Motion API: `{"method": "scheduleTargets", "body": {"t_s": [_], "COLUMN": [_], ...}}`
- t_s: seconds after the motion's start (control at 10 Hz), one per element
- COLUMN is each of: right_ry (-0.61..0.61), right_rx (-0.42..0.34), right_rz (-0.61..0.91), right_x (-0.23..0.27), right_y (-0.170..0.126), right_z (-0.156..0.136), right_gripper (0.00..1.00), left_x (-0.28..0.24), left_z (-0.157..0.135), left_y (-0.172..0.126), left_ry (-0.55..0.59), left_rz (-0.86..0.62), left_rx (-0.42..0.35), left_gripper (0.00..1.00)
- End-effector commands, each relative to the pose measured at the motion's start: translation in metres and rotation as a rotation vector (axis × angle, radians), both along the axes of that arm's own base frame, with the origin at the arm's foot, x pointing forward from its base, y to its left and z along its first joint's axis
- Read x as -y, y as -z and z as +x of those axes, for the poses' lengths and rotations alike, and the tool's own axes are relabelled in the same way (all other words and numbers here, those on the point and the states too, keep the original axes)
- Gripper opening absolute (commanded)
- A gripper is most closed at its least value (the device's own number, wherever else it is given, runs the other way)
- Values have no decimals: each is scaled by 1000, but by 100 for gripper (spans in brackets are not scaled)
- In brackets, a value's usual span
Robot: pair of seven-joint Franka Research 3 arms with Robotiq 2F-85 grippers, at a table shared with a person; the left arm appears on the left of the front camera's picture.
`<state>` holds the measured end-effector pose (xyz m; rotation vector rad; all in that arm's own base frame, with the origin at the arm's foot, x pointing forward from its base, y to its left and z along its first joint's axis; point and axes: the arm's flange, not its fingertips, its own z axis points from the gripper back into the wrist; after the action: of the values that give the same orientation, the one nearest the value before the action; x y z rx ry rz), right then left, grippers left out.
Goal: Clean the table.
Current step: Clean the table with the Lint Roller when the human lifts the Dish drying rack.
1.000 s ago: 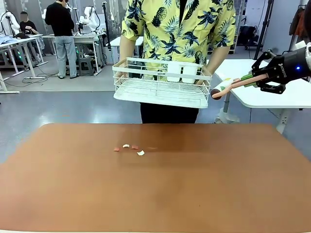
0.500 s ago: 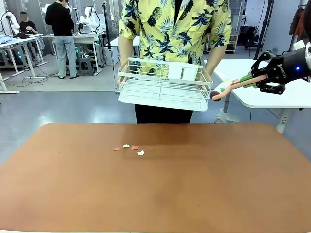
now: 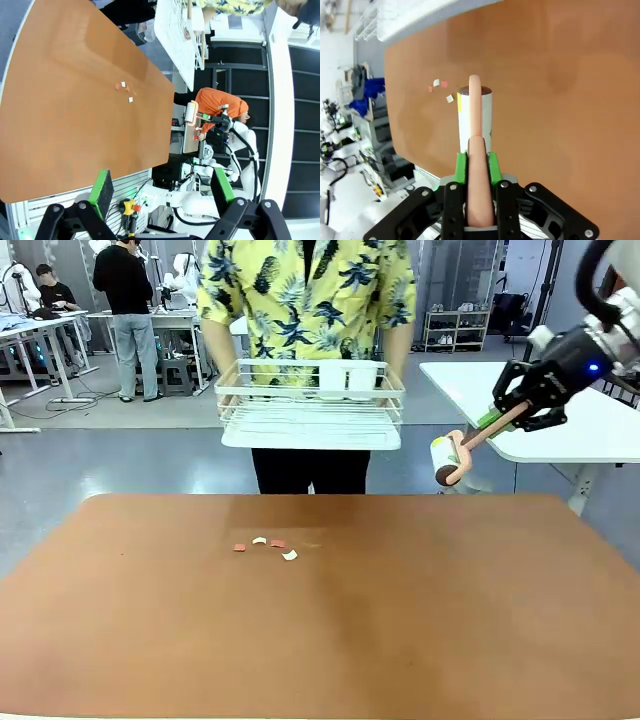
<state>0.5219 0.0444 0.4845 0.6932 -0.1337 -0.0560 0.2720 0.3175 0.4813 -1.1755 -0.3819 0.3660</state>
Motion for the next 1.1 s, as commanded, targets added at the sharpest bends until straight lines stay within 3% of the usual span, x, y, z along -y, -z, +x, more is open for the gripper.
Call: {"method": "scheduleTargets", "body": {"t_s": [0.0,0.2,0.3,1.0], "right_ry": [-66,7,-63,-55], "right_rx": [-21,-16,-26,-26], "right_rz": [-71,-51,-52,-56], "right_x": [-19,-18,-20,-19], "right_y": [15,15,23,27], "right_z": [33,28,36,40], "right_gripper": [21,21,21,21], "left_x": [0,0,0,0], "left_z": [-3,-3,-3,-3], "left_y": [1,1,1,1], "left_ry": [0,0,0,0], "left_rz": [0,0,0,0], "left_rx": [19,19,19,19], "left_gripper": [100,100,100,100]}}
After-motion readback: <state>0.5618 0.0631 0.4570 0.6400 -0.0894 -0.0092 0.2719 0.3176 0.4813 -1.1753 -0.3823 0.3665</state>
